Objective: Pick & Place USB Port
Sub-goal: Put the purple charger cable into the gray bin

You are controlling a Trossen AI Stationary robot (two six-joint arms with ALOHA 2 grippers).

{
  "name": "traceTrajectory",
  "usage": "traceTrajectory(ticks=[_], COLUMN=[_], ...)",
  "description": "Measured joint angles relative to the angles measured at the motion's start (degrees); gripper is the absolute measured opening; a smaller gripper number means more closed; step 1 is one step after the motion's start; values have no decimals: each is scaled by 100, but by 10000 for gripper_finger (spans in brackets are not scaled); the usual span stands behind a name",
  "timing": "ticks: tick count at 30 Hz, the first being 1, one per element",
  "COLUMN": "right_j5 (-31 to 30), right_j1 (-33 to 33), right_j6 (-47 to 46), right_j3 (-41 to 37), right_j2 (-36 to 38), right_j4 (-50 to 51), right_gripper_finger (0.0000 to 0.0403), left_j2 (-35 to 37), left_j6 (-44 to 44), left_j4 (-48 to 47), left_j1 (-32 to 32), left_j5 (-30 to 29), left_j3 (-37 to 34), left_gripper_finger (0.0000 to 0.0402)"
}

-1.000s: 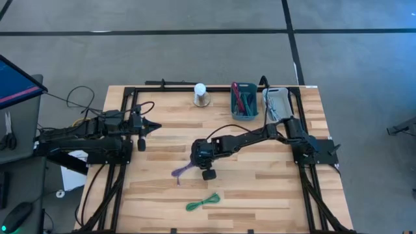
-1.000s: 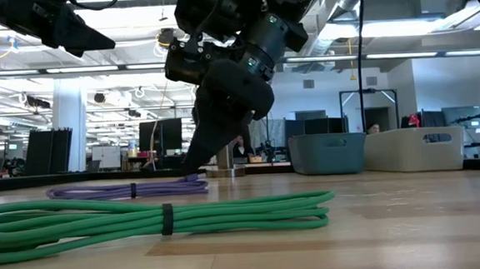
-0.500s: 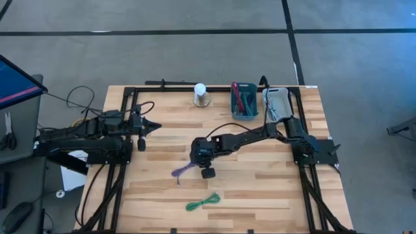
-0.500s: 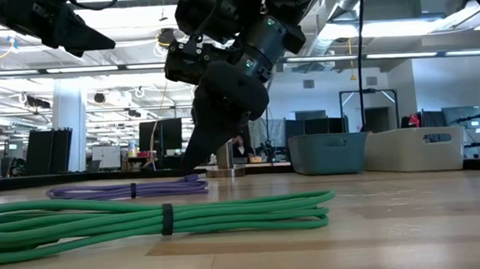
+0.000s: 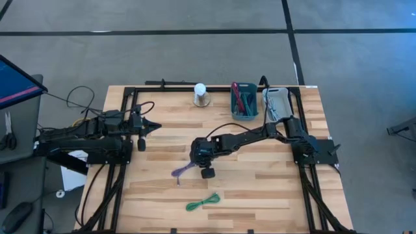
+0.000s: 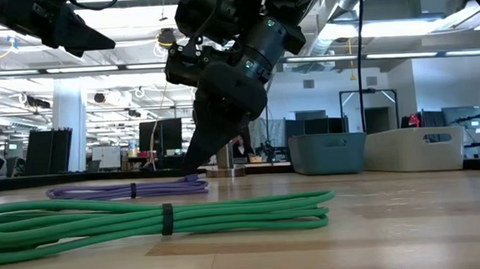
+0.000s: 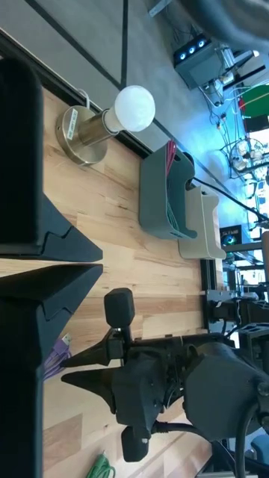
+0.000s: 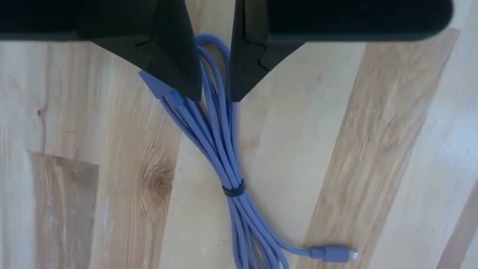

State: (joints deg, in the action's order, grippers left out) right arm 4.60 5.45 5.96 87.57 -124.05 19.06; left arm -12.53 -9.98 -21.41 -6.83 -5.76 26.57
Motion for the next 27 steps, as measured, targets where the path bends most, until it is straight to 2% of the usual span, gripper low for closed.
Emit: traceTrajectory(ticks=[12,16,19,25,27], right_j5=[-98,-198,-208,-206,-183], right_j1=[4,-14,-36,-60,-39], right_j6=[-115,-348,-513,-467,-360], right_j3=[0,2,2,2,2], right_j2=[0,0,0,0,0], right_j4=[-177,-234,-284,-300,-298], right_gripper_finger=[64,83,121,249,279], left_j2=[-1,0,-2,-1,-1], left_j6=[-1,0,0,-1,0], left_j4=[0,0,0,0,0], left_j1=[1,2,0,1,1], left_j5=[0,0,0,0,0], left_j3=[0,0,0,0,0], left_gripper_finger=[17,17,17,17,17])
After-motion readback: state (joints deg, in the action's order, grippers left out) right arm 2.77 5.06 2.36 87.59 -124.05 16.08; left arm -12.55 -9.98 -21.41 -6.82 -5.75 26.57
